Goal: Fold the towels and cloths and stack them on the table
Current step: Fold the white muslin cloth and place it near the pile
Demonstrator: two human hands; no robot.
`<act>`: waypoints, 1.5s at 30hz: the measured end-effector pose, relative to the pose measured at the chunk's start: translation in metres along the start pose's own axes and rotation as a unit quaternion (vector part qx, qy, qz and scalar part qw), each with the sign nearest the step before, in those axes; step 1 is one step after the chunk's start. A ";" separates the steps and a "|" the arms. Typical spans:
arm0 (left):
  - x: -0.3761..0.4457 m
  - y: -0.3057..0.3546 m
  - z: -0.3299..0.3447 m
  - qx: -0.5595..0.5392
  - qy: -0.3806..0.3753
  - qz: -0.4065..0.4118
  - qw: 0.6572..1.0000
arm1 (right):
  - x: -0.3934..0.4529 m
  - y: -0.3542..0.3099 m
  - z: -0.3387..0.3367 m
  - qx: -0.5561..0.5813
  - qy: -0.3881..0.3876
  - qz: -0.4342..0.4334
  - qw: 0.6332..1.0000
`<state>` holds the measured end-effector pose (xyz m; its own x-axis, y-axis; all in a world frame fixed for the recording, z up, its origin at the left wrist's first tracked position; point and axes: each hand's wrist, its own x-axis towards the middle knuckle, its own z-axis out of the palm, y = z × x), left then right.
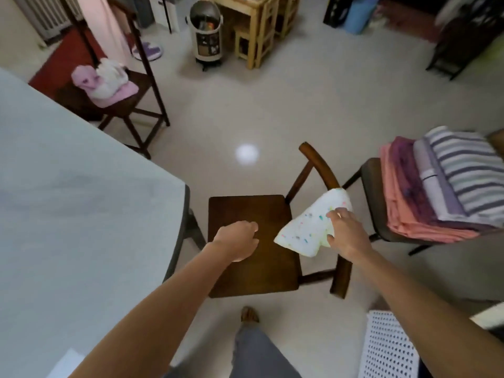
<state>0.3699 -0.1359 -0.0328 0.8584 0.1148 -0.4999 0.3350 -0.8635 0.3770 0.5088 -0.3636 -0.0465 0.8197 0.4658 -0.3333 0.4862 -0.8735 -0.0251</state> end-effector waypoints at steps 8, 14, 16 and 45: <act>0.061 0.107 0.016 0.023 -0.057 0.072 0.996 | 0.016 0.093 0.013 0.043 0.039 0.026 0.998; 0.074 0.125 0.018 -0.035 -0.058 0.062 0.996 | 0.053 0.110 0.005 0.047 0.113 0.030 0.992; 0.075 0.127 0.018 -0.089 -0.030 0.044 0.995 | 0.061 0.105 0.000 0.049 0.113 -0.006 0.992; -0.346 -0.184 0.008 -0.497 0.084 -0.247 0.828 | -0.100 -0.387 -0.084 -0.091 -0.313 -0.435 0.839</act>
<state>0.0080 -0.0204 0.0645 0.5356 0.4724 -0.6999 0.7429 0.1304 0.6566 0.2642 -0.0604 0.0755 -0.1621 0.7009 -0.6946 0.9028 -0.1788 -0.3911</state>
